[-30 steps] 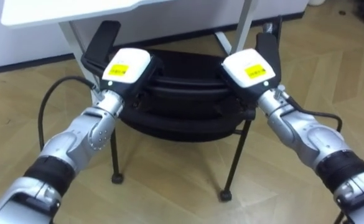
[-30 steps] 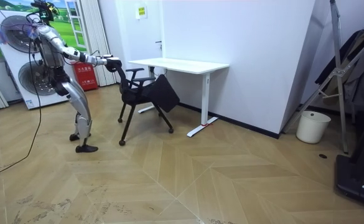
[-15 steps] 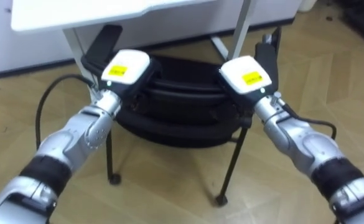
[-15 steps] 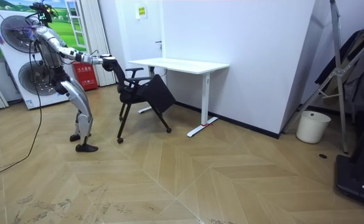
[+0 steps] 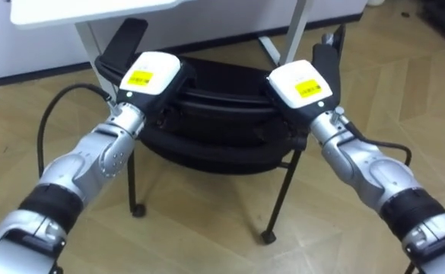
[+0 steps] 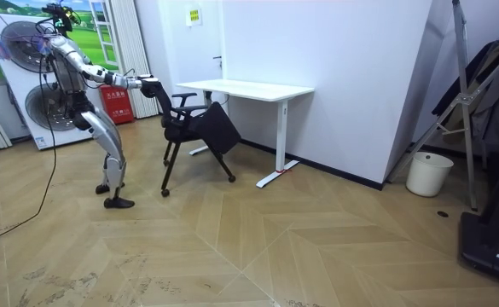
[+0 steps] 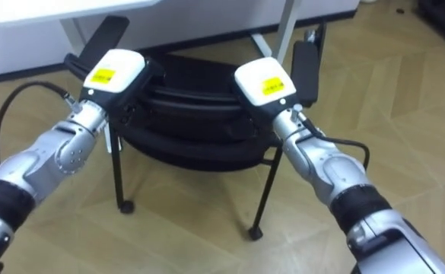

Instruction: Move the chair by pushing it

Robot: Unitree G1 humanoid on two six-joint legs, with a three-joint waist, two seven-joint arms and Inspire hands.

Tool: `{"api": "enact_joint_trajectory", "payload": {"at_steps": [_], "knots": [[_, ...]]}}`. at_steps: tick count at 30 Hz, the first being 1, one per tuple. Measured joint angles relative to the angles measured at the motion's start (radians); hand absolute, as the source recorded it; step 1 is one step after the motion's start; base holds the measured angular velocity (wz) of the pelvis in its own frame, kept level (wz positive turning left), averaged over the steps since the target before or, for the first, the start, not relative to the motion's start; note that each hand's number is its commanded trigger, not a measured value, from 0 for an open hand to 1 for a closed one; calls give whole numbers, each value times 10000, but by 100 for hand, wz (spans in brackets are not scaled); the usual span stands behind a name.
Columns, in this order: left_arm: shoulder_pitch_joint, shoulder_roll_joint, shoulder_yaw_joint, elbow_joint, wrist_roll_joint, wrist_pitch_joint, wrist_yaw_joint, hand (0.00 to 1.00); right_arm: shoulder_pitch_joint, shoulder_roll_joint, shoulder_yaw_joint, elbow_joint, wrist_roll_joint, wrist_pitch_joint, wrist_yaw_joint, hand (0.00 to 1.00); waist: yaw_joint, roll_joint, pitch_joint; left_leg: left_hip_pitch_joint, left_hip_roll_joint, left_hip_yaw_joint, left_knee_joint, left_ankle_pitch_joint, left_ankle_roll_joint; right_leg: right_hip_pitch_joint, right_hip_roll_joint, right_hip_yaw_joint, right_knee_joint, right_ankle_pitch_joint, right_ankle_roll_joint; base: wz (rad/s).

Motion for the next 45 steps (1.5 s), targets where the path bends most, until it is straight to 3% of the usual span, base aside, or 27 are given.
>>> {"api": "enact_joint_trajectory", "payload": {"at_steps": [2, 4, 5, 8, 11, 12, 14, 16, 17, 19, 20, 21, 22, 24, 29, 31, 34, 37, 38, 39, 40, 41, 42, 43, 44, 45], "knots": [[65, 3, 0, 2, 0, 1, 22, 100, 41, 17, 9, -56, -8, 2, 124, 100, 91, -82, -43, 125, 75, 45, -17, -3, -130, 118, 75, -41, 2, -305, -138, -5], [121, 6, 1, -5, -4, 2, 47, 100, 65, 18, 8, -112, -10, 5, 244, 100, 218, -93, -51, 207, 284, 66, 184, -83, -285, 320, 199, -177, 6, -699, -178, -10], [190, -3, -1, -8, -3, 21, 97, 100, 93, 49, 9, -111, -14, 12, 306, 100, 344, -75, -50, 204, 456, -1, 647, -107, -330, 418, 319, -209, 200, -917, -322, -13], [449, 25, -91, -17, 0, 29, 133, 100, 294, 227, 13, 25, 24, -12, 421, 100, 516, -16, -60, 13, 875, -593, 2231, 43, -469, 864, 592, -287, 783, -1620, -583, -5], [715, -106, -103, 48, -8, 70, 193, 100, 496, 242, 21, 14, 10, -94, 583, 100, 502, 56, -131, 101, 876, -1047, 2663, 103, -566, 1239, 691, -334, 1161, -2133, -652, 13], [764, -157, -85, 90, -21, 74, 206, 100, 501, 227, 26, 6, -16, -119, 643, 100, 484, 70, -134, 81, 844, -1174, 2778, 226, -667, 1350, 677, -366, 1248, -2212, -697, 12], [775, -177, -67, 220, -22, 76, 220, 100, 503, 225, 31, 55, -41, -134, 705, 100, 510, 51, -106, -71, 819, -1339, 3080, 547, -594, 1457, 721, -346, 1257, -2289, -788, 11], [794, -232, -64, 224, -20, 82, 301, 100, 501, 185, 39, 21, -42, -147, 707, 100, 490, -74, -35, -555, 460, -1530, 3093, 624, -471, 1483, 591, -356, 1235, -2403, -891, 28], [770, -276, -70, 246, -20, 97, 316, 100, 504, 133, 38, 15, -24, -149, 704, 100, 357, -111, -5, -1119, 118, -1410, 2761, 613, -449, 1475, 517, -353, 1216, -2429, -872, 20], [773, -318, -77, 217, -28, 95, 253, 100, 515, 50, 95, 3, 18, -173, 702, 100, 362, -80, -8, -1891, -167, -832, 1659, 748, -424, 1496, 411, -373, 1250, -2464, -811, -8], [801, -334, -97, 200, -27, 98, 210, 100, 556, 28, 103, 38, 43, -220, 698, 100, 464, -31, 9, -2106, -227, -577, 1047, 1501, -66, 1544, 374, -392, 1259, -2549, -668, -37], [901, -330, -119, 122, -27, 98, 190, 100, 619, 83, 107, 62, 43, -254, 694, 100, 553, 35, -122, -2108, -300, -585, 854, 1933, 156, 1586, 266, -535, 1210, -2566, -527, -26], [903, -283, -126, 64, -27, 101, 188, 100, 625, 109, 104, 46, 43, -252, 665, 100, 504, -48, -185, -2107, -420, -618, 740, 1984, 191, 1634, 184, -637, 1171, -2545, -476, 25], [858, -139, -214, -177, -23, 203, 130, 100, 686, 107, 86, 10, 59, -251, 475, 100, 189, -232, -153, -2036, -632, -677, 294, 2294, 383, 1825, 115, -874, 771, -2393, -226, 51], [1028, 57, -186, -809, 57, 397, -132, 100, 819, 139, 61, -214, 61, -188, 351, 100, 340, -446, -250, -2033, -760, -707, -10, 2332, 420, 1897, 44, -969, 358, -2346, -193, 4], [1084, 177, -154, -1079, 59, 489, -231, 100, 817, 163, 59, -288, 95, -130, 347, 100, 517, -529, -251, -2023, -807, -631, -73, 2280, 507, 1928, 40, -951, 255, -2288, -124, -4], [1206, 291, -150, -1406, 71, 582, -400, 100, 853, 200, 69, -313, 85, -103, 304, 100, 512, -744, -391, -1964, -1193, -760, -452, 2232, 576, 2084, -171, -1153, -45, -2309, 14, 21], [1407, 313, -104, -1644, 34, 675, -421, 100, 865, 171, 120, -348, 80, -112, 269, 100, 552, -886, -397, -1695, -1645, -895, -484, 1950, 746, 2146, -630, -1155, 662, -2266, 153, 15], [1405, 296, -46, -1633, 28, 673, -423, 100, 806, 171, 126, -365, 79, -100, 271, 100, 561, -843, -385, -1689, -1694, -931, -259, 1767, 774, 1726, -858, -942, 1764, -1862, 285, 24], [1380, 306, -43, -1630, 58, 654, -408, 100, 802, 177, 124, -343, 87, -98, 272, 100, 579, -786, -358, -1651, -1655, -1080, -25, 1613, 776, 1319, -954, -694, 2728, -1188, 246, 25], [1368, 316, -43, -1613, 90, 626, -392, 100, 805, 182, 124, -322, 95, -102, 272, 100, 591, -714, -314, -1598, -1579, -1147, 99, 1504, 782, 1192, -936, -609, 3131, -813, 160, 28], [1322, 330, -44, -1508, 96, 525, -328, 100, 810, 233, 125, -242, 112, -103, 260, 100, 635, -543, -196, -1417, -1518, -1372, 291, 1278, 747, 981, -919, -371, 3810, 19, 96, 15], [1226, 352, -52, -1403, 89, 414, -290, 100, 812, 290, 124, -215, 121, -93, 205, 100, 759, -485, -146, -1289, -1438, -1431, 408, 1095, 739, 546, -856, -42, 4424, 709, 82, 10], [1173, 385, -45, -1358, 83, 352, -286, 100, 814, 300, 123, -244, 131, -75, 190, 100, 812, -475, -142, -1278, -1422, -1493, 472, 1026, 756, 363, -777, 155, 4655, 867, 103, 12], [1000, 409, -60, -1180, 60, 224, -272, 100, 808, 300, 124, -314, 165, 0, 150, 100, 882, -410, -103, -1255, -1382, -1679, 591, 886, 707, 130, -703, 251, 4910, 623, 175, 25], [819, 410, -121, -1037, -3, 194, -268, 100, 785, 300, 126, -355, 166, 97, 99, 100, 931, -291, -20, -1168, -1298, -1866, 675, 766, 631, -82, -662, 168, 4847, 97, 165, 30]]}}
